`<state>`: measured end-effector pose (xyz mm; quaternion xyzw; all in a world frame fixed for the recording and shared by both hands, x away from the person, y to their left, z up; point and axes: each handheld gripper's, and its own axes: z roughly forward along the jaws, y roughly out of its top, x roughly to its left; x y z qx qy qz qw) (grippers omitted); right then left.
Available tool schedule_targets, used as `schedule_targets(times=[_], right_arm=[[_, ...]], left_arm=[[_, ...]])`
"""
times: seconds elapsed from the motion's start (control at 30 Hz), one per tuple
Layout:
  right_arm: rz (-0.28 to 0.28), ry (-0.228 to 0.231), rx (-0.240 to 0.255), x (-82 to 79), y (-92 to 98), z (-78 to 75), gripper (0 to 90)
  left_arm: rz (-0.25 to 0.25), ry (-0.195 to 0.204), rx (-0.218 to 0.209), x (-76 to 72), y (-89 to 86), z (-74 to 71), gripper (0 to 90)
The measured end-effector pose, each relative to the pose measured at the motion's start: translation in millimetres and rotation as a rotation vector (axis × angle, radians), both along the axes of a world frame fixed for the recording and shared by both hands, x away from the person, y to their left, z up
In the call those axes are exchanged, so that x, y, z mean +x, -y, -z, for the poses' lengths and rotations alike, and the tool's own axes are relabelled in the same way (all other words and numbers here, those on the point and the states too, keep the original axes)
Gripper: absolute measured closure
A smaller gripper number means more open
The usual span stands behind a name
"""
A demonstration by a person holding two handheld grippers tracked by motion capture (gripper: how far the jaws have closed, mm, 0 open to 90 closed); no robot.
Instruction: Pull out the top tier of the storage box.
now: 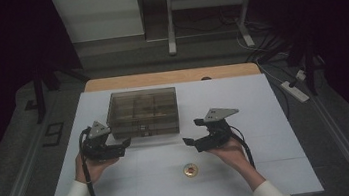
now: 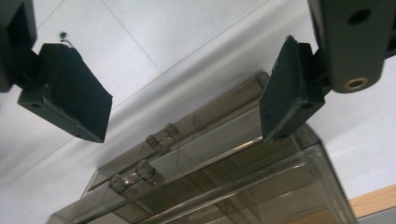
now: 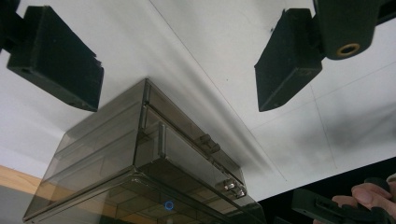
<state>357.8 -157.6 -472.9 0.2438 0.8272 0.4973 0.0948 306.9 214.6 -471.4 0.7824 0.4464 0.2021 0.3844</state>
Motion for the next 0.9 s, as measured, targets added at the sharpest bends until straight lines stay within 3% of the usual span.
schedule_targets(times=[0.47, 0.9], right_arm=[[-0.006, -0.001, -0.017, 5.3, -14.0, 3.4, 21.6], [0.016, -0.009, -0.016, 12.2, -20.0, 5.6, 30.8]], left_arm=[[-0.038, -0.012, -0.014, 3.6, -17.1, 3.2, 18.0], [-0.065, -0.021, -0.013, 9.1, -25.5, 8.7, 27.1]])
